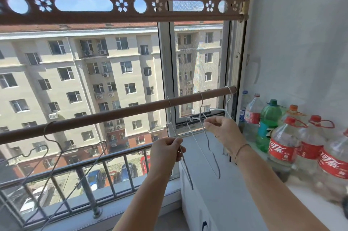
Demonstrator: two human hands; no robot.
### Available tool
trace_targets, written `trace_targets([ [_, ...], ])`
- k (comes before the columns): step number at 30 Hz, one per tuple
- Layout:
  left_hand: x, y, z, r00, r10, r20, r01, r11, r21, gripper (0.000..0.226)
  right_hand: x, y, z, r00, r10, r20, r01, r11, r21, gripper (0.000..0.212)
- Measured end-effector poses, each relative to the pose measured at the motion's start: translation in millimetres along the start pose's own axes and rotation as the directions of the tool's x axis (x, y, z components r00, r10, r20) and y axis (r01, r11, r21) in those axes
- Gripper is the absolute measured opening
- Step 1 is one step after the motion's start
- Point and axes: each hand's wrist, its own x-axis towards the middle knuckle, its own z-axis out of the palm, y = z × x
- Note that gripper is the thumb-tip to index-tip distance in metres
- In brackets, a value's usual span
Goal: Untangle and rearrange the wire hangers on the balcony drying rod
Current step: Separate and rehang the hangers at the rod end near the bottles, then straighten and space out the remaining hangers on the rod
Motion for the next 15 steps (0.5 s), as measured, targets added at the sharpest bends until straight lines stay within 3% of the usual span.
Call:
trace_targets([
  [6, -4.3, -3.0, -5.5, 0.998, 0.041, -0.043, -0.040, 0.999, 0.021, 0.024, -8.3, -7.8, -3.3, 0.998, -0.043, -0.044, 0.040, 0.997, -0.063, 0.011],
  [11, -16.7, -3.6, -30.8, 0.984, 0.114, -0.136, -0.102, 0.991, 0.091, 0.028, -26.1, -35.3, 6.8, 0.962, -0.244, -0.126, 0.215, 0.954, -0.207, 0.028],
  [15, -36.5, -1.3, -73.1, 0.934, 0.231, -0.271, -0.195, 0.969, 0.152, 0.017, -53.4, -60.3, 43.7, 0.937, -0.347, -0.030, 0.341, 0.931, -0.129, 0.020],
])
